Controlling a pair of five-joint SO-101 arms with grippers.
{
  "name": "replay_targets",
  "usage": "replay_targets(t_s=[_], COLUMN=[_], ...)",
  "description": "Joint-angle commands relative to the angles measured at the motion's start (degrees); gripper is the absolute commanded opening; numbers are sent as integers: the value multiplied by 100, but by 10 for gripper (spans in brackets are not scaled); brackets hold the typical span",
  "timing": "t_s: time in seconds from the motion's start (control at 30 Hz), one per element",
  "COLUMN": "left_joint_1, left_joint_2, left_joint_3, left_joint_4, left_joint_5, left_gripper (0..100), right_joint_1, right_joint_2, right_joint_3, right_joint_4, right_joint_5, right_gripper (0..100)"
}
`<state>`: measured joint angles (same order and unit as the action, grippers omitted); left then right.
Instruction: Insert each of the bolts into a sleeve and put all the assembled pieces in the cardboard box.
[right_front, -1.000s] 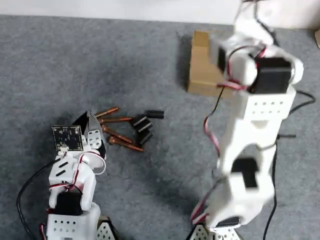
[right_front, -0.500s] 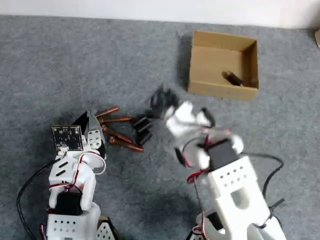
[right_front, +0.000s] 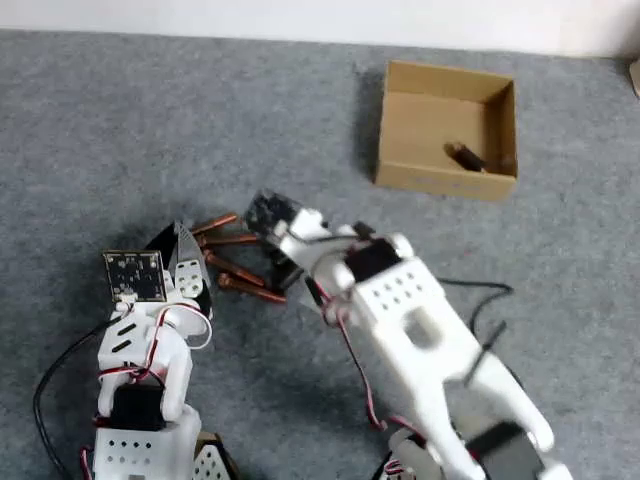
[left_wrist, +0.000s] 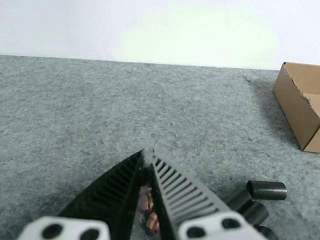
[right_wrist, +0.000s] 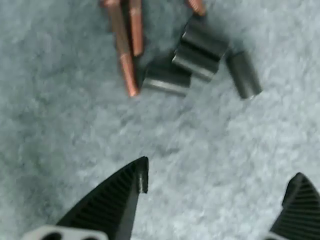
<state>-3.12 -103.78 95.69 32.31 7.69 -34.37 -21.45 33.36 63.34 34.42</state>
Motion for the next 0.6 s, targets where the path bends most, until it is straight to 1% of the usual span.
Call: replay_targets(t_s=[0.0, 0.1, 0.4, 0.57], left_joint_1=[-365, -664, -690, -664], left_joint_2=[-75, -75, -75, -75], left_joint_3=[-207, -312, -444, -444], left_joint_4=[-88, -79, 88, 88], left_joint_5=[-18, 9, 9, 9], left_gripper=[11, 11, 11, 11], right_joint_1=[-84, -75, -57, 233], right_joint_2=[1121, 1912, 3873, 4892], right_joint_3=[-1182, -1842, -3345, -4066], right_joint_4=[-110, -110, -101, -101], right_joint_5=[404, 440, 440, 440], right_gripper=[389, 389, 389, 389])
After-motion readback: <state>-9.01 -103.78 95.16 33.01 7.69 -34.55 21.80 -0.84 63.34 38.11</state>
